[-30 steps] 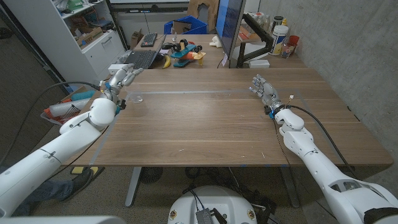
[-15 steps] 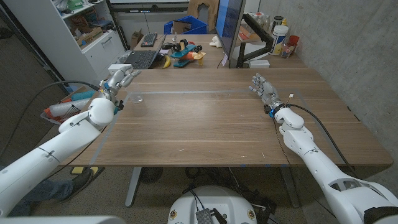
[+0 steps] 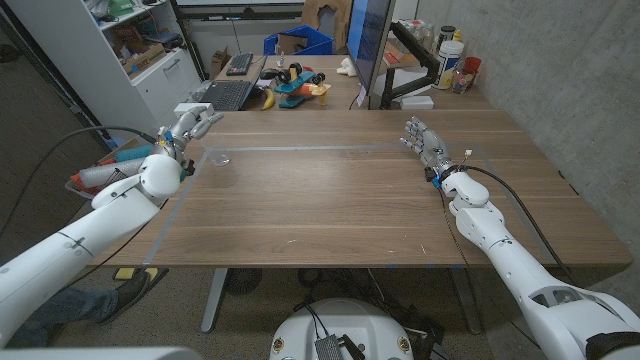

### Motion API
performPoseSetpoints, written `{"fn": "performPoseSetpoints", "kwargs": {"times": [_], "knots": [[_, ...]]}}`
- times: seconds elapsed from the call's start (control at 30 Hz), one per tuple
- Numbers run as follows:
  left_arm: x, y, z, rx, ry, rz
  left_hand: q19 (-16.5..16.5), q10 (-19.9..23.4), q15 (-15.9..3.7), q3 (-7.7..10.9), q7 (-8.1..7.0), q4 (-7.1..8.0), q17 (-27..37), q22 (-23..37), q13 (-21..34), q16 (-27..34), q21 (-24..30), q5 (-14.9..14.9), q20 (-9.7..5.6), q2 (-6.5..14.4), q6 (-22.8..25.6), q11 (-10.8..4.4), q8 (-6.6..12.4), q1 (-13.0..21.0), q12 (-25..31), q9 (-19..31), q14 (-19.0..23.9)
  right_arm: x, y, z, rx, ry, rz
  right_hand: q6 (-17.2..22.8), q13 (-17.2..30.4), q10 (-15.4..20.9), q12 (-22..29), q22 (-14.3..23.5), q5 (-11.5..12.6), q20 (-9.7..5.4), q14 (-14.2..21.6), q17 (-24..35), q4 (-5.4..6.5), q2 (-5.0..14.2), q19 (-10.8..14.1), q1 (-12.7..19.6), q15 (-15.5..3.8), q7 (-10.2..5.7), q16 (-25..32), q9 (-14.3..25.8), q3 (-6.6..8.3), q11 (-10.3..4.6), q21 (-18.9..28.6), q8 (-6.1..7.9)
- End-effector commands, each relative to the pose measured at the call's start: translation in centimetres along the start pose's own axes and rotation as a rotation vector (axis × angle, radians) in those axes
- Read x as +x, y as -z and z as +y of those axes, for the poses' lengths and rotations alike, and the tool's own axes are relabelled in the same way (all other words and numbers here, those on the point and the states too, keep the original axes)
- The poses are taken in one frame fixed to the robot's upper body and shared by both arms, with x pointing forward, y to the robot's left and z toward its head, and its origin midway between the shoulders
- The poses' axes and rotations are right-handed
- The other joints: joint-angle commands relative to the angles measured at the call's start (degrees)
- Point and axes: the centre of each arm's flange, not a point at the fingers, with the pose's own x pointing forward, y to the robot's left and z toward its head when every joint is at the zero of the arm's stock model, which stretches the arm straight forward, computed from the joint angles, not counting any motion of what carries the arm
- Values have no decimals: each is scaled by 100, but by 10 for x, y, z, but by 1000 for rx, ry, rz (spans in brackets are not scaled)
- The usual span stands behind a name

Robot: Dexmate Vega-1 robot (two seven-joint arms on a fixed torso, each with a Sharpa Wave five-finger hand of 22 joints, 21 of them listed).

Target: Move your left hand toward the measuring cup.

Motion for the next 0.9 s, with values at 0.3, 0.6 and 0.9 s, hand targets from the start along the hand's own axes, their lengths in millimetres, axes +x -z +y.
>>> {"fn": "performPoseSetpoints", "kwargs": {"times": [0.3,0.6,0.9], "knots": [[18,0,-1,90,15,31,16,35,-20,2,-1,-24,13,15,26,28,33,9,33,-14,66,13,25,87,26,21,31,-1,6,-3,8,15,6,15,9,54,21,31,37,-14,45,23,-16,9,37,38,0,-30,35,22,-3,-30,35,28],[20,3,-1,99,10,40,14,45,-24,2,-13,-25,13,15,26,29,31,9,34,-14,74,5,23,104,27,22,42,0,7,-4,8,17,8,17,10,56,21,31,36,-14,45,23,-17,7,37,37,0,-29,34,23,-5,-35,35,29],[25,8,2,107,15,59,16,57,-31,2,-14,-25,13,16,27,30,32,10,35,-16,96,-10,26,121,29,23,53,0,6,-5,7,17,11,21,10,54,20,31,37,-12,49,23,-17,9,37,37,3,-30,35,23,-5,-40,35,30]]}}
